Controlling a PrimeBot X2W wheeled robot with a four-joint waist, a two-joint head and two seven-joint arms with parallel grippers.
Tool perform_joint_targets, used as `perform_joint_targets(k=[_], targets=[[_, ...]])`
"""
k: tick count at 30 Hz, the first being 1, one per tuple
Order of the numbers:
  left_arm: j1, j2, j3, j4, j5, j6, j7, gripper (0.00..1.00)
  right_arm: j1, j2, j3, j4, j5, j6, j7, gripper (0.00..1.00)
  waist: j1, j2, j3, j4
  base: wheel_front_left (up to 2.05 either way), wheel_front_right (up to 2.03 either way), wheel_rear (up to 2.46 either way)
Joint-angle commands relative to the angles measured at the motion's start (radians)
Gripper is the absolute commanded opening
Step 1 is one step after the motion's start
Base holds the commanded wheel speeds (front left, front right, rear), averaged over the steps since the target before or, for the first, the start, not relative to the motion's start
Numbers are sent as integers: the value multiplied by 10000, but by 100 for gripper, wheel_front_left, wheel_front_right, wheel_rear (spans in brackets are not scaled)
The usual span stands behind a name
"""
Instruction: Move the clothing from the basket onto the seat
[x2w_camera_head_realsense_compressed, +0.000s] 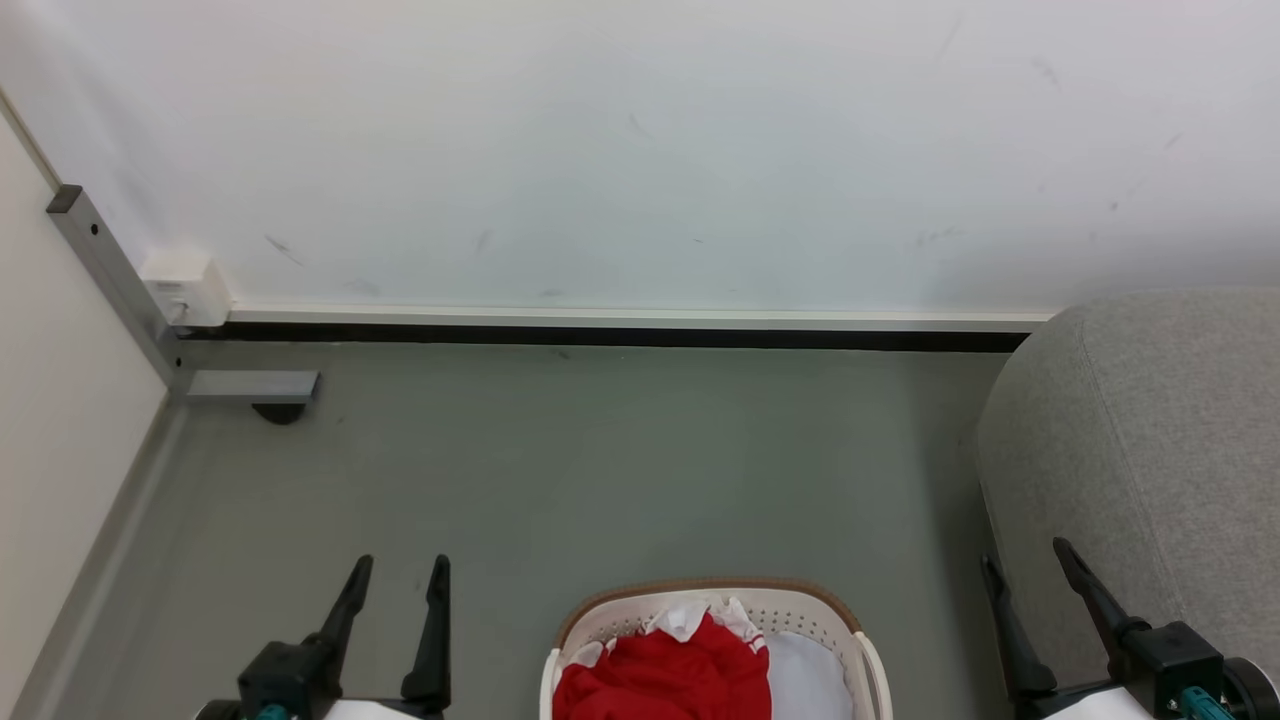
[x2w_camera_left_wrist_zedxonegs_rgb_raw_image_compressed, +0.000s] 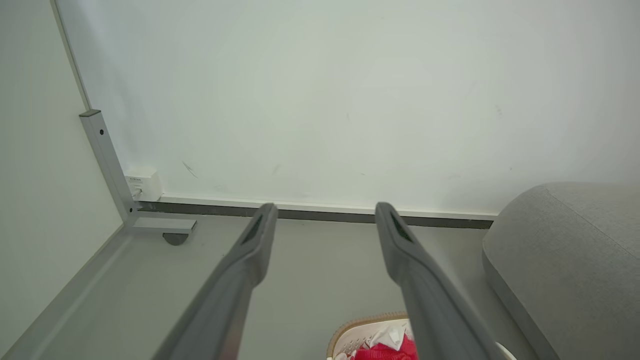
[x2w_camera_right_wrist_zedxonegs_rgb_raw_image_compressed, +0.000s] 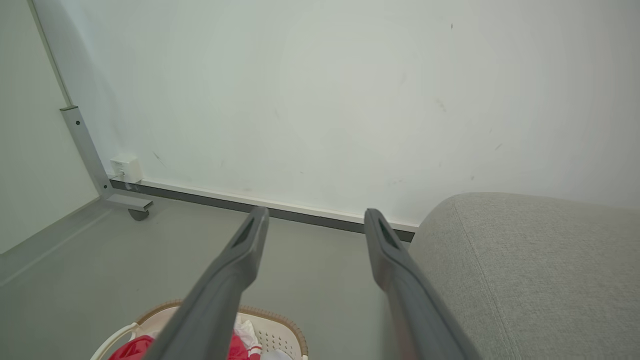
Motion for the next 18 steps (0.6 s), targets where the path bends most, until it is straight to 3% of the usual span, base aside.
perform_joint_targets(k=[1, 18], targets=[[99, 80, 52, 26, -70, 1, -7, 100, -51, 21, -42, 46, 98, -21, -3, 100, 0, 0, 6, -14, 0, 0, 0], [-35, 77, 139, 145, -253, -78, -7, 100, -166, 48, -150, 39, 247, -21, -3, 100, 0, 0, 96, -114, 0, 0, 0]])
